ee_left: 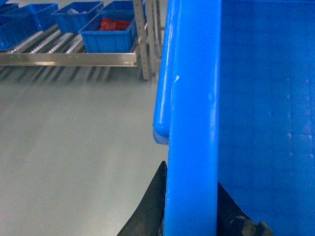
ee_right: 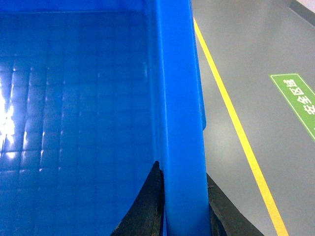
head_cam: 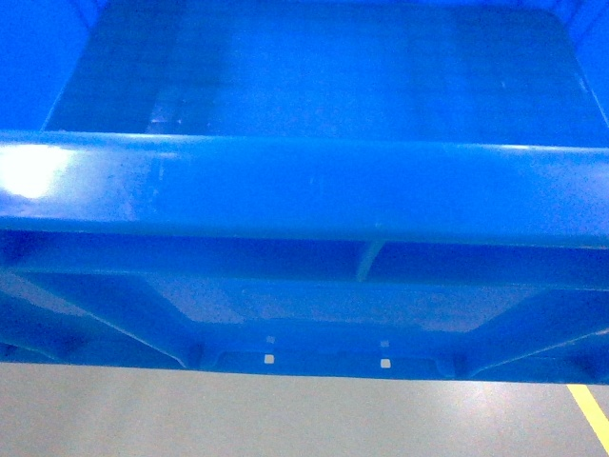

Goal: Place box next to blue box on left shelf

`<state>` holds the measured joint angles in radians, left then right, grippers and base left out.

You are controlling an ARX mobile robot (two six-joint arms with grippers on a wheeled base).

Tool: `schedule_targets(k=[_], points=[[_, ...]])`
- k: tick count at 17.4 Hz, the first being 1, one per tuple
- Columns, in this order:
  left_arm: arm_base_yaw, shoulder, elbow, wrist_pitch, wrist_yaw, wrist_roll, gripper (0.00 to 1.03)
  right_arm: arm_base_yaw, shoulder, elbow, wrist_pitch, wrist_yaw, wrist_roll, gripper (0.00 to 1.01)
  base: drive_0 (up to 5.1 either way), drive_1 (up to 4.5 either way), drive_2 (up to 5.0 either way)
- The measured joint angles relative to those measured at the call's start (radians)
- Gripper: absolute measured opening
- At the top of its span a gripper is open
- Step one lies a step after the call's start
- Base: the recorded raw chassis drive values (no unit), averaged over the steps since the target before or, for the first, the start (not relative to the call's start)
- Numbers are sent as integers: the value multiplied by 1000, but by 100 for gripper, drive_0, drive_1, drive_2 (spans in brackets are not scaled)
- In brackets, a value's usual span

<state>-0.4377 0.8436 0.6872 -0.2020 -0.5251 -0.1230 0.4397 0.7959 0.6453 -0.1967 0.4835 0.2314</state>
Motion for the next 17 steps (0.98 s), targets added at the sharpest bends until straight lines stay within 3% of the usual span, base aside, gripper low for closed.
schedule_targets(k=[17], points=[[0,-2,-1,-2,-2,0,11,0,1,0,-2,-1,0,11,-1,413,-415]])
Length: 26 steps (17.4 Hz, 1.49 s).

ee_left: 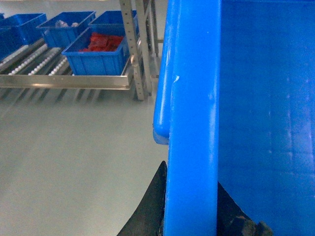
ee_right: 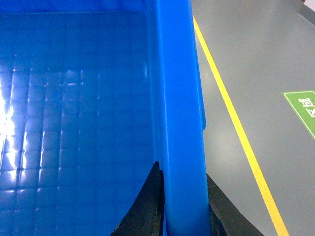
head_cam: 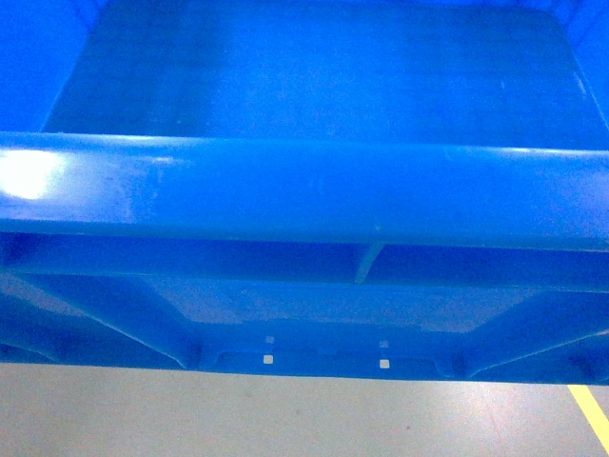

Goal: Place box next to blue box on left shelf

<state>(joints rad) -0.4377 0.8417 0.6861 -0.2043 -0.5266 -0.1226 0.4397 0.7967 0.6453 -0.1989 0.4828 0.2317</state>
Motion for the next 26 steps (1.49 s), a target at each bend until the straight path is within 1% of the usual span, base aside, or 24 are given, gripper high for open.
schedule_targets(k=[26], points=[[0,1,0,0,0,0,11,0,0,0,-2,0,0,11,3,418,-412]])
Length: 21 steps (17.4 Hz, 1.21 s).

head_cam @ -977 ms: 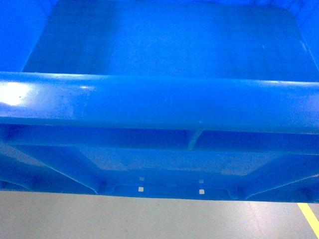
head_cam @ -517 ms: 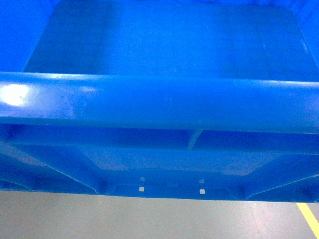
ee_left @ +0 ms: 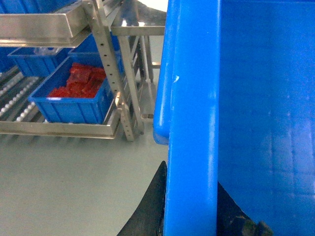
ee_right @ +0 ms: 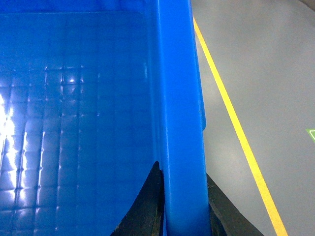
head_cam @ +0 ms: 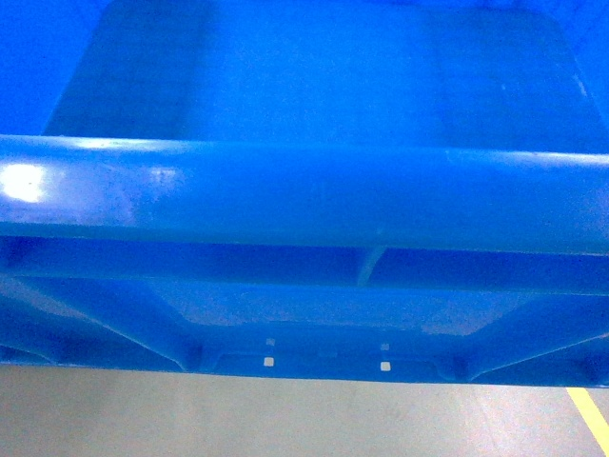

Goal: Place box next to blue box on left shelf

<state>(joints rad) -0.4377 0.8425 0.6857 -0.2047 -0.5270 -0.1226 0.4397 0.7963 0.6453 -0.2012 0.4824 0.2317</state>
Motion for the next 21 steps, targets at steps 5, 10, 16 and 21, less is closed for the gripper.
schedule_targets(k=[5,10,16,21], points=[[0,10,0,-5,2,0,11,0,6,0,-3,0,0,11,-4,109,-117],[0,4,0,4,4,-1,11,0,-3,0,-1,3,-2,11,-490,255,255],[0,3,0,1,2,0,11,0,0,0,-1,3,0,11,-495,251,251],[0,2,0,-1,1,0,11,0,0,0,-2,2,0,11,-500,244,244]])
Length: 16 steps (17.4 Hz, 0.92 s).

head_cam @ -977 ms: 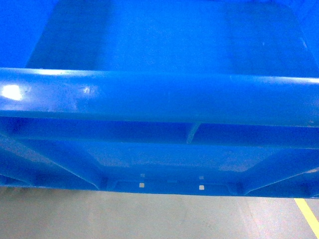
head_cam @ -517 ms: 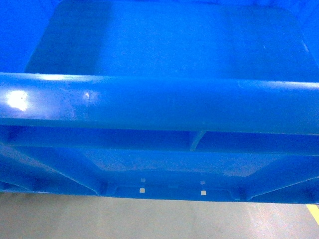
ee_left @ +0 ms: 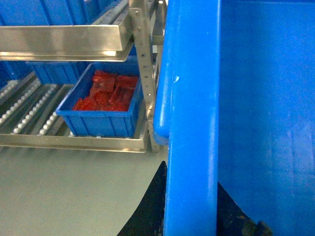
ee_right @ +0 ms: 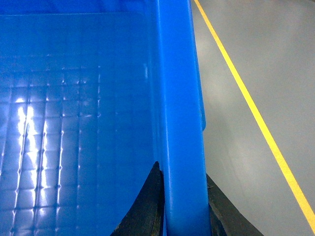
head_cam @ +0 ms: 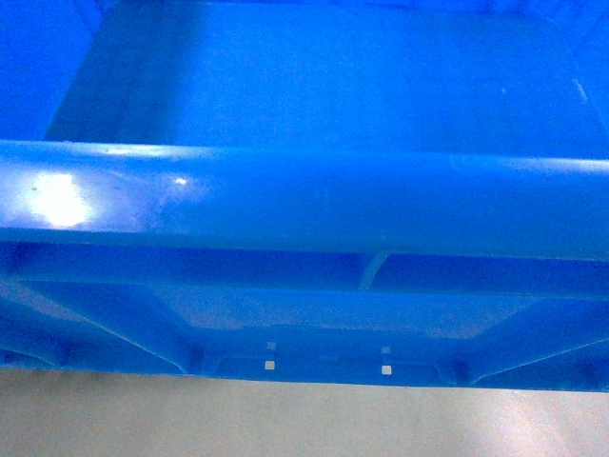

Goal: Place box next to blue box on left shelf

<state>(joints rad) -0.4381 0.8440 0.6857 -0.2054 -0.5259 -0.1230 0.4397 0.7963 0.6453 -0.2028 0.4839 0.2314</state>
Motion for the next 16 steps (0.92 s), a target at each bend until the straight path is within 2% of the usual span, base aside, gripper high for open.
schedule_targets(k=[16], points=[[0,0,0,1,0,0,11,0,-2,0,1,-1,0,11,-497,242,242]])
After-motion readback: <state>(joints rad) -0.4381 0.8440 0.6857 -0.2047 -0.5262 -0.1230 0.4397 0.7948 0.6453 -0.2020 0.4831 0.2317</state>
